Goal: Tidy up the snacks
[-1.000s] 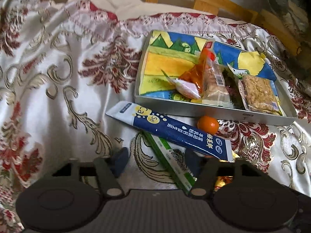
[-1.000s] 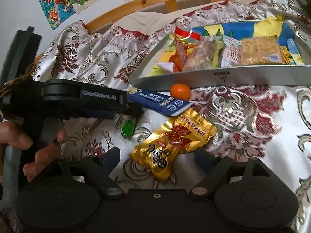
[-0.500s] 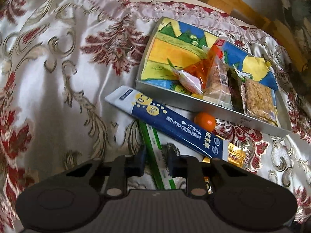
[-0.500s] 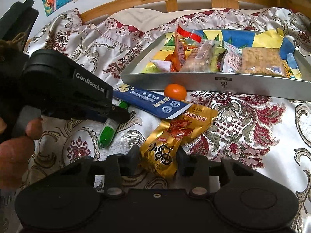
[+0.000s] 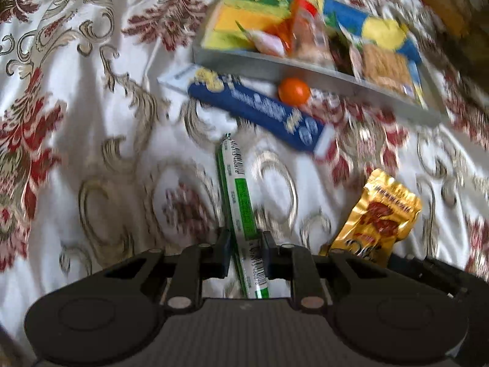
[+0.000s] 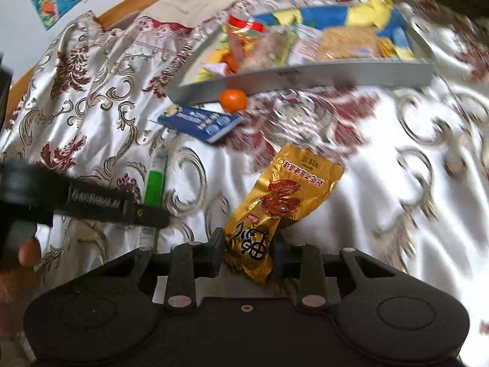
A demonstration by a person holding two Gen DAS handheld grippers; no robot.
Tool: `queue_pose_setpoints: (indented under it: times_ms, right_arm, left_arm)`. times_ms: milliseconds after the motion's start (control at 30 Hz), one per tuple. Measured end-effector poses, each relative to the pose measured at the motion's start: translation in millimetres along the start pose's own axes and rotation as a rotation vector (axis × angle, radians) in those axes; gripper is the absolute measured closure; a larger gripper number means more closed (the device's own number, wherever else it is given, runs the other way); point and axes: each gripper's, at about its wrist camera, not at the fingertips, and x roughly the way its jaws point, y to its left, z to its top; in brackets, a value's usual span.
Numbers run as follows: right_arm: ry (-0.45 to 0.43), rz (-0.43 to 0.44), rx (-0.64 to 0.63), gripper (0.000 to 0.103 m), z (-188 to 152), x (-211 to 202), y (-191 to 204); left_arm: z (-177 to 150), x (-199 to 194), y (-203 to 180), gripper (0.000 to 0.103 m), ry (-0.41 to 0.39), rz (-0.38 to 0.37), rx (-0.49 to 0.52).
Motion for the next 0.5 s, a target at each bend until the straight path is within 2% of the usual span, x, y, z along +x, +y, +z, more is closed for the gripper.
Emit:
queue_pose_setpoints:
  times_ms: [100,267,500]
  right_arm:
    - [0.009,0.02,0.054,0.066,-2,-4,-9]
    - [-0.008,0.049,0.114,0.051,2,0,-14]
    - [-0.017,0.067,0.177,0.05,7,12,-16]
  left_arm:
    - [-9,-3,0,0.081,0.01,-0.003,-0.005]
    - [-5,1,6,0.08,0.017,-0.021,-0.031]
    - [1,8,13,0.081,0.045,-0.048,-0.087]
